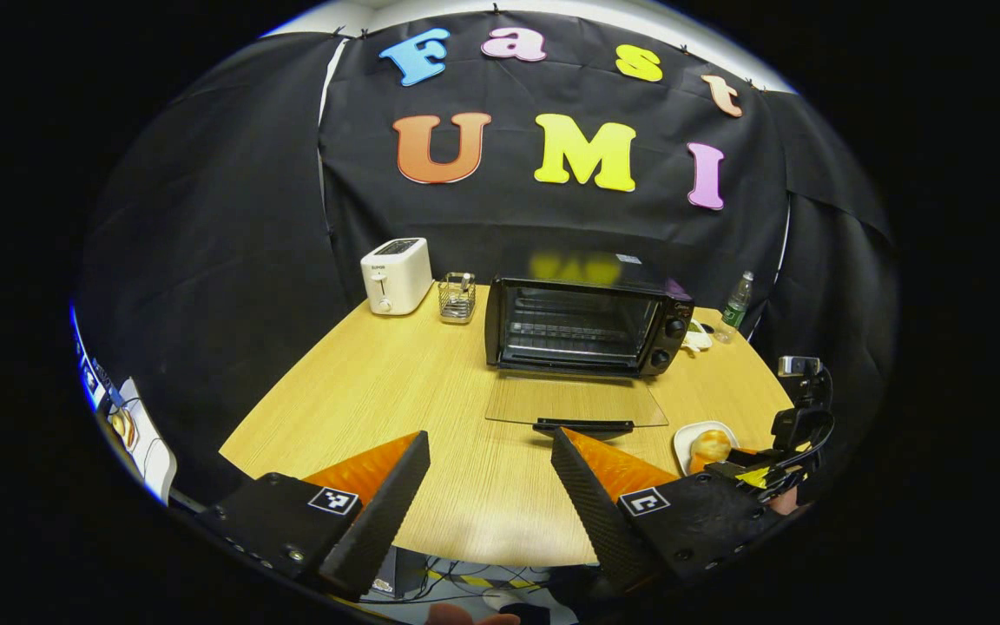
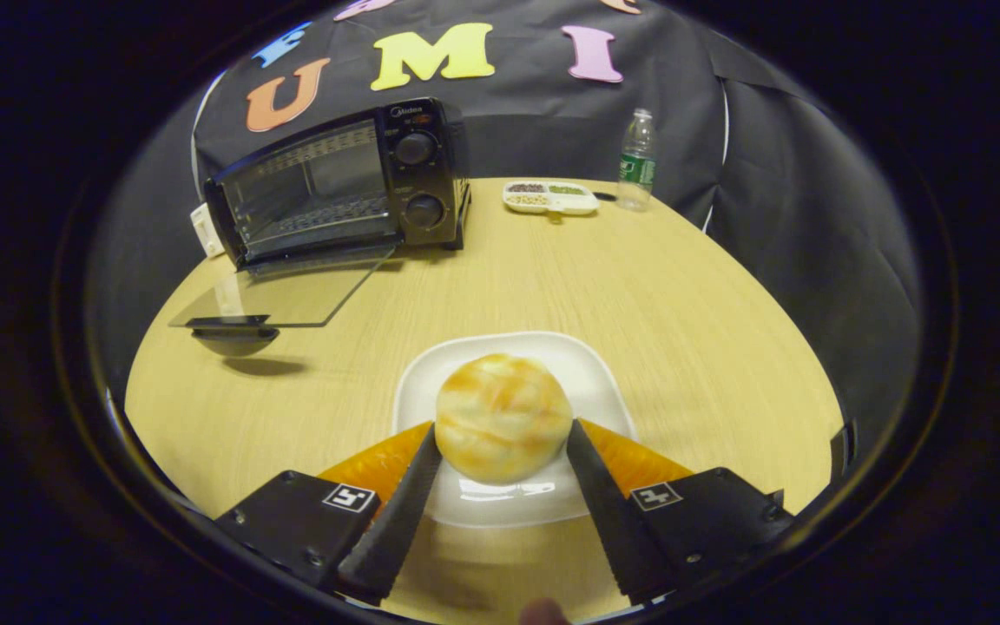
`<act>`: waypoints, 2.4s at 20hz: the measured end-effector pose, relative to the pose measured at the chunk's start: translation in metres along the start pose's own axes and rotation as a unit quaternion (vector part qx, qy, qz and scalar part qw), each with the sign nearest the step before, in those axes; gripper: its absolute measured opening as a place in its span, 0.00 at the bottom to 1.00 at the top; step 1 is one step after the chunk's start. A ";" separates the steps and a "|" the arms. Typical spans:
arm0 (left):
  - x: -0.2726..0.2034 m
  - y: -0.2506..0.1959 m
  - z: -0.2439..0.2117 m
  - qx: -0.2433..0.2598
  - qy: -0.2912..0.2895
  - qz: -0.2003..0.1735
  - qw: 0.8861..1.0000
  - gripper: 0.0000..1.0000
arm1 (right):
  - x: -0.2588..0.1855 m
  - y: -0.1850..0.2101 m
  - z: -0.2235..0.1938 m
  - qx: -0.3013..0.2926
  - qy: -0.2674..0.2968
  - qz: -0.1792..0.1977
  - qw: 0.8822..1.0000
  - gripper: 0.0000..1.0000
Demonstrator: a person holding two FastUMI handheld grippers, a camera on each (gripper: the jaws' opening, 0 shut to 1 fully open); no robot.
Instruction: Open the electric oven with the left hand, put the food in, and close the electric oven.
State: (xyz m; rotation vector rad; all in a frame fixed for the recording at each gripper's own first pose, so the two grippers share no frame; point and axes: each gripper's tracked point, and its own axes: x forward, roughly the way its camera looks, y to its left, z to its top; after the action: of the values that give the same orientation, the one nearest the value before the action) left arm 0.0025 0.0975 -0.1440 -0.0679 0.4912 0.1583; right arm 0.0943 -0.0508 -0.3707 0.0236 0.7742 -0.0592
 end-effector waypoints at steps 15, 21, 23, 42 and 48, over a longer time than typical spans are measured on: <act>-0.022 0.032 0.016 -0.033 -0.037 0.025 0.998 0.94 | -0.068 0.121 0.096 0.037 -0.063 0.127 0.989 0.68; -0.050 0.066 0.010 -0.054 -0.028 0.078 0.995 0.94 | -0.003 0.197 0.158 0.068 -0.081 0.151 0.983 0.68; -0.056 0.071 0.011 -0.061 -0.021 0.092 0.994 0.93 | 0.022 0.214 0.175 0.096 -0.084 0.148 0.981 0.68; -0.021 0.059 0.040 -0.095 -0.003 0.142 0.985 0.94 | 0.133 0.255 0.235 0.106 -0.124 0.116 0.980 0.84; -0.030 0.084 0.040 -0.076 -0.020 0.092 0.993 0.93 | 0.097 0.249 0.229 0.097 -0.142 0.092 0.981 0.90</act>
State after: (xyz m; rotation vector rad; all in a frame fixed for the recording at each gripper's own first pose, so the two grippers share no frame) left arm -0.0189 0.1807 -0.0969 -0.1684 0.4451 0.3772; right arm 0.3383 0.1832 -0.2747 0.2671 0.4753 0.0372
